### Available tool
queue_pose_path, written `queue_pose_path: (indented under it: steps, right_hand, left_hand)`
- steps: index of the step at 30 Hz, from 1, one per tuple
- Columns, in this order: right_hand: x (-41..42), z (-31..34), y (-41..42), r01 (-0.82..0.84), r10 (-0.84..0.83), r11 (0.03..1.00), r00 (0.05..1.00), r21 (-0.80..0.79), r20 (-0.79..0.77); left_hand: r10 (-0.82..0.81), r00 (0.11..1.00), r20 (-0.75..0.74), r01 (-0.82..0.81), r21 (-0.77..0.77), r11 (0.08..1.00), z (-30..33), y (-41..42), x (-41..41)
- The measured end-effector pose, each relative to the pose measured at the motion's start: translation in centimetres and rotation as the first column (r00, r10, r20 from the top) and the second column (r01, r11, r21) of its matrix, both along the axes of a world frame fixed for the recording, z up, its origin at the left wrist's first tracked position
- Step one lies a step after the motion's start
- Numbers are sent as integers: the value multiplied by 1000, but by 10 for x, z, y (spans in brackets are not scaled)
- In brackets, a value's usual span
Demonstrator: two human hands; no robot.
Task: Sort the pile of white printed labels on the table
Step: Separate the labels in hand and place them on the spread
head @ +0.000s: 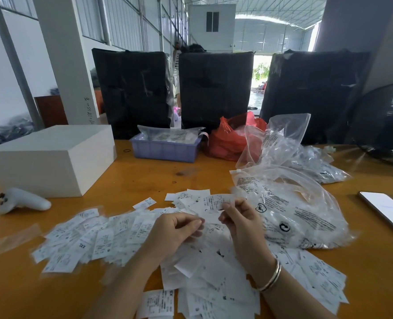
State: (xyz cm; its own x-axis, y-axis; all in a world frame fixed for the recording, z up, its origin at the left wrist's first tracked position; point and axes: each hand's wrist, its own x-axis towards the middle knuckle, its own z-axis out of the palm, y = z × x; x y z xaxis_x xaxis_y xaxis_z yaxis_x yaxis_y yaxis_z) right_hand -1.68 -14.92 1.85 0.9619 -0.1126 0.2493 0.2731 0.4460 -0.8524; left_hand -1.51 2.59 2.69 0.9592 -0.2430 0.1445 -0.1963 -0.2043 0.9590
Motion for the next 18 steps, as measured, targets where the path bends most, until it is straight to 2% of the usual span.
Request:
queue_pose_path:
  steps: [3, 9, 18]
  right_hand:
    - [0, -1, 0, -26, 27, 999, 999, -22, 24]
    - [2, 0, 0, -65, 62, 992, 997, 104, 38]
    - [0, 0, 1, -64, 63, 998, 997, 28, 34]
  left_hand:
    - [-34, 999, -41, 33, -31, 999, 2, -1, -2]
    - [-35, 994, -107, 27, -73, 997, 6, -1, -4]
    - [-42, 992, -115, 39, -35, 999, 7, 0, -5]
